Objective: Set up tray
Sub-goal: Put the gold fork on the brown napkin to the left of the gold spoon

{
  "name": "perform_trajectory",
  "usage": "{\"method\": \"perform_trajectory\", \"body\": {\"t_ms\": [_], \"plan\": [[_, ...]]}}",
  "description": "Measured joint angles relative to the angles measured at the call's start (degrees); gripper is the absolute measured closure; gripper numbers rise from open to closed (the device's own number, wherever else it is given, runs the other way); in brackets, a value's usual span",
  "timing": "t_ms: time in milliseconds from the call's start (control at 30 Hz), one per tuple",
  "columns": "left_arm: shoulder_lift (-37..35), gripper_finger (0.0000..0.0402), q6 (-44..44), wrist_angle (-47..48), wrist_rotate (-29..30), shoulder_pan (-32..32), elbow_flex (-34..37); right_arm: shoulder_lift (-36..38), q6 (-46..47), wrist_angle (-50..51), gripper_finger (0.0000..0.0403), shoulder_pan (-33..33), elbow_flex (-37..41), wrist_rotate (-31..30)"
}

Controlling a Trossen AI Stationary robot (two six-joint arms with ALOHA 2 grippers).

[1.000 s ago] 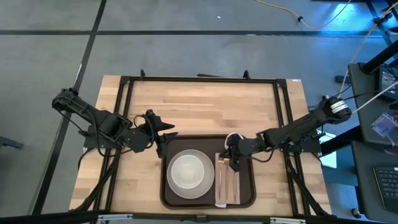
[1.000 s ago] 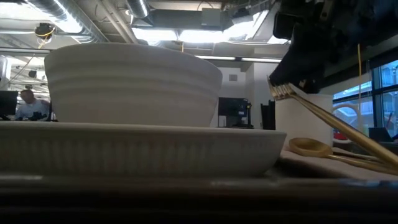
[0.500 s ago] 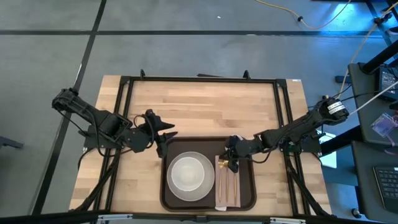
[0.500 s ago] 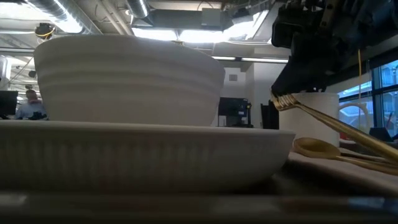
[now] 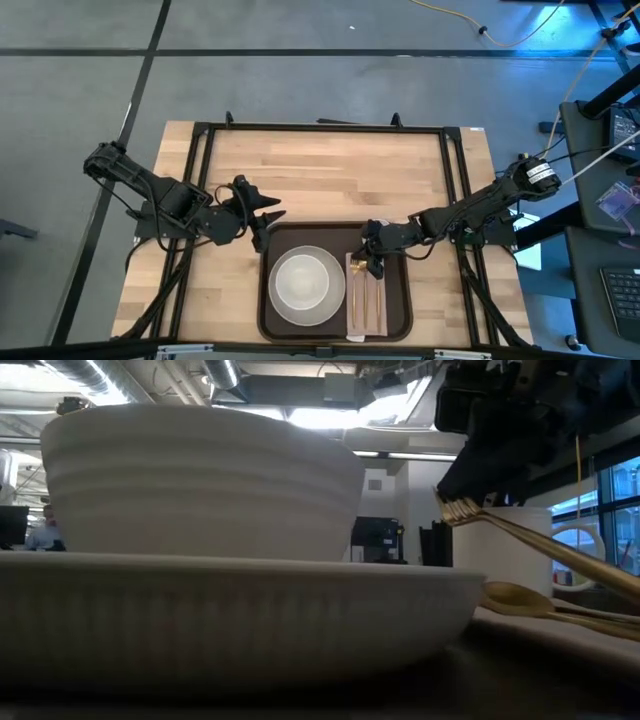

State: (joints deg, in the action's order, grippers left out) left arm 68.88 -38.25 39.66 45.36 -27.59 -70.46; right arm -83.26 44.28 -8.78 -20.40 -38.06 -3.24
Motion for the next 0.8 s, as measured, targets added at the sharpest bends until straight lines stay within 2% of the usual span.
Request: {"method": "perform_trajectory", "body": {"t_ms": [467, 633, 800], "plan": [[0.0, 0.0263, 0.0, 0.0, 0.0, 0.0, 0.0, 0.0, 0.4, 1.7, 0.0394, 0.0, 0.0, 0.5], [0.0, 0.0263, 0.1, 0.1, 0.0, 0.2, 0.0, -1.1, -1.4, 3.8, 0.039, 0.0, 0.0, 0.3], [0.0, 0.0263, 0.0, 1.2, 0.0, 1.4, 0.0, -2.9, -5.3, 1.7, 0.0389, -0.1, -0.2, -1.5]]}}
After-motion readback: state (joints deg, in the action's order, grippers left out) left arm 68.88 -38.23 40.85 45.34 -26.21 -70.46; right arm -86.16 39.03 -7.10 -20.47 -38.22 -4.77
